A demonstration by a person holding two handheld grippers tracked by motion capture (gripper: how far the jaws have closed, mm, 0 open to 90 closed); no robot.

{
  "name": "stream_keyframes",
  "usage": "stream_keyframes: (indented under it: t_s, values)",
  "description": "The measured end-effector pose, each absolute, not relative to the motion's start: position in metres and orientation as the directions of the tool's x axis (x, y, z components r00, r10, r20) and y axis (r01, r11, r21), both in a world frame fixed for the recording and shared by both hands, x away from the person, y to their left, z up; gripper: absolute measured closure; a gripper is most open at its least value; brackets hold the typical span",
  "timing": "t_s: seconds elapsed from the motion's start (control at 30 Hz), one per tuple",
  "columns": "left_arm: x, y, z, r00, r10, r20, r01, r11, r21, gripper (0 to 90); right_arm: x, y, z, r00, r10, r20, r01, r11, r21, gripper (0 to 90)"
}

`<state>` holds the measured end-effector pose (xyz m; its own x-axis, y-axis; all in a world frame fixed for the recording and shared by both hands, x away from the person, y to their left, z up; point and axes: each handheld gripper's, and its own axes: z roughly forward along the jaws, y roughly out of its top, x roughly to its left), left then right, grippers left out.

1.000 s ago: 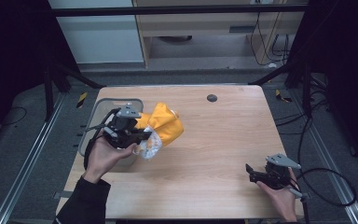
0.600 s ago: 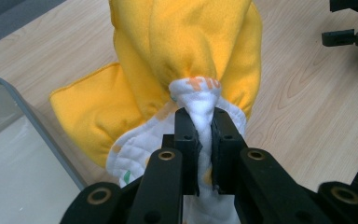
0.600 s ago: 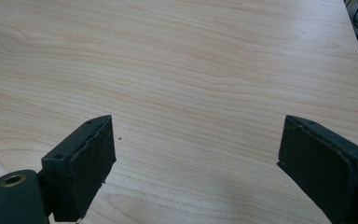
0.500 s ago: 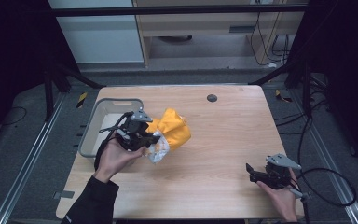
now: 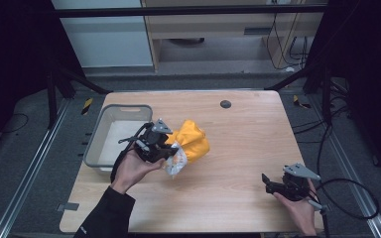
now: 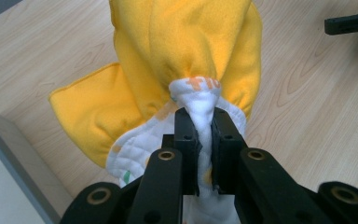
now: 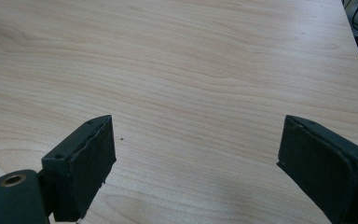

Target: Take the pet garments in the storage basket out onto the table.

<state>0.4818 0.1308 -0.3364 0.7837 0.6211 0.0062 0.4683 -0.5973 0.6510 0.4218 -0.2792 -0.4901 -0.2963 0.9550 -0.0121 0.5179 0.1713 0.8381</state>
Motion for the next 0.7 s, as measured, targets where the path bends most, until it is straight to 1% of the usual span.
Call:
stream_keyframes:
  t_s: [0.7]
  values:
    - [0.488, 0.112, -0.362, 0.799, 0.601, -0.007, 0.468, -0.615, 0.635, 83.3, 0.422, -0.279, -0.491, -0.301, 0.954, -0.021, 0.515, 0.181, 0.838, 10.9]
